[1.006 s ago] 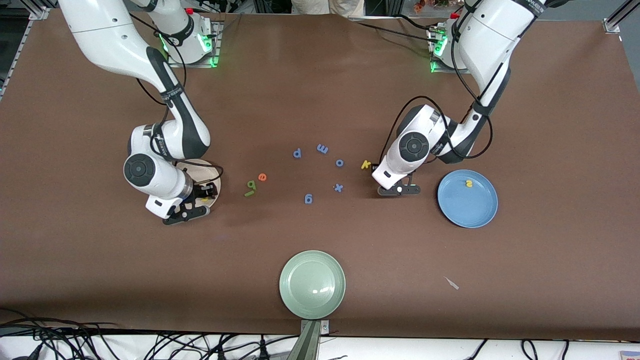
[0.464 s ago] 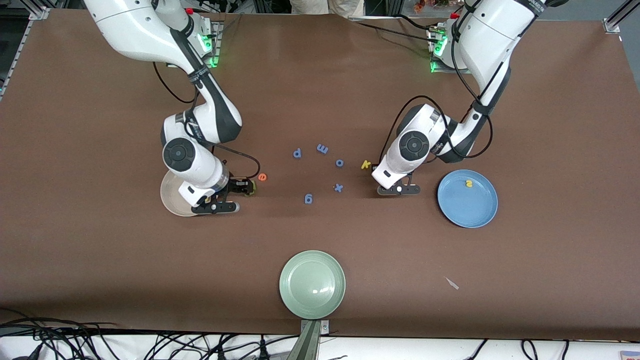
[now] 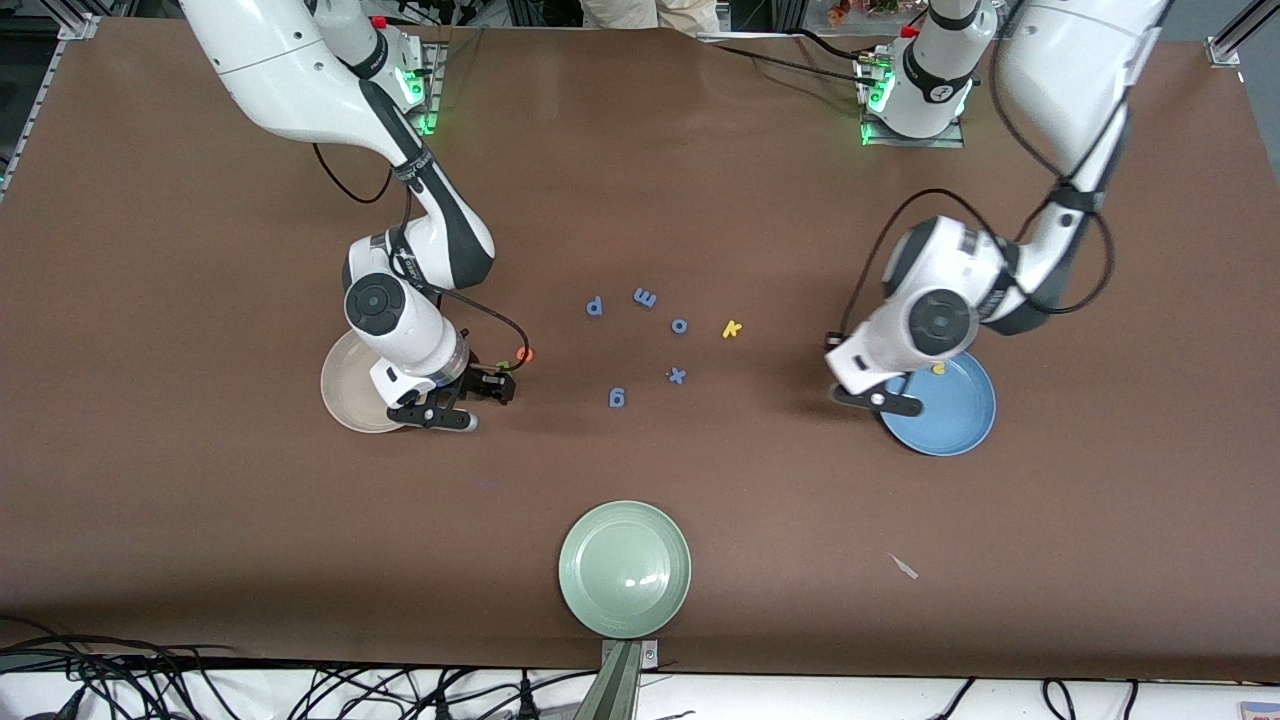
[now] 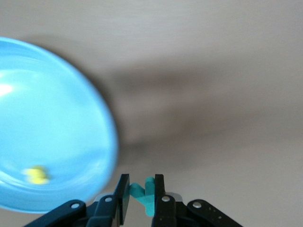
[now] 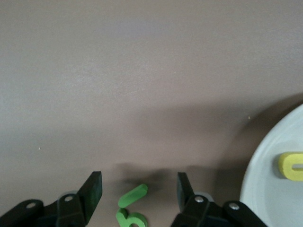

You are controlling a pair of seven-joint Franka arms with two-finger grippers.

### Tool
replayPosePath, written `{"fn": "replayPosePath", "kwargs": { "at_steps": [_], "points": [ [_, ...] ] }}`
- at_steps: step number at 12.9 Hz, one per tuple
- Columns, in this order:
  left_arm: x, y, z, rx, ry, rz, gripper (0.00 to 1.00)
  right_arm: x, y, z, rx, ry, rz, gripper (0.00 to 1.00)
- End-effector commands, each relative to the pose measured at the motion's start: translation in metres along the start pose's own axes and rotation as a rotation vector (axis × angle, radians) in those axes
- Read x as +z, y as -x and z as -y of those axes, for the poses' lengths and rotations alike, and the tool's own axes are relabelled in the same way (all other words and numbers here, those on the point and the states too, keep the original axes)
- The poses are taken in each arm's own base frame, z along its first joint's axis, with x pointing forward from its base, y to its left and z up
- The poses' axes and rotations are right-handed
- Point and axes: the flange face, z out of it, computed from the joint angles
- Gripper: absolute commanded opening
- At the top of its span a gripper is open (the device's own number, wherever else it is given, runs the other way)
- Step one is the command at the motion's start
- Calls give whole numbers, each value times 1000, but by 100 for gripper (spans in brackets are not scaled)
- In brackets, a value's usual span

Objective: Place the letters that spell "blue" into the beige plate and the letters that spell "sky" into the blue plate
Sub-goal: 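Drop the y on the blue plate while the right gripper grasps the l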

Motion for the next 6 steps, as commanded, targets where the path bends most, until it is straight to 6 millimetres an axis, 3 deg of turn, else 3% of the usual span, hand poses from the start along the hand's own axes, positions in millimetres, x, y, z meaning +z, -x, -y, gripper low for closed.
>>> {"fn": "replayPosePath", "kwargs": {
  "at_steps": [1,2,3,6],
  "points": [
    [10,7,59,207,32,19,5,-3,12,16,30,-19,-18,70],
    [11,5,67,233,40,16,35,3,15,20,40,-22,-25,70],
    [12,4,65,236,39,16,99,7,18,21,37,-25,-30,70],
    [5,2,55,247,34,7,100,16,28,15,42,-28,-38,69]
  ]
}}
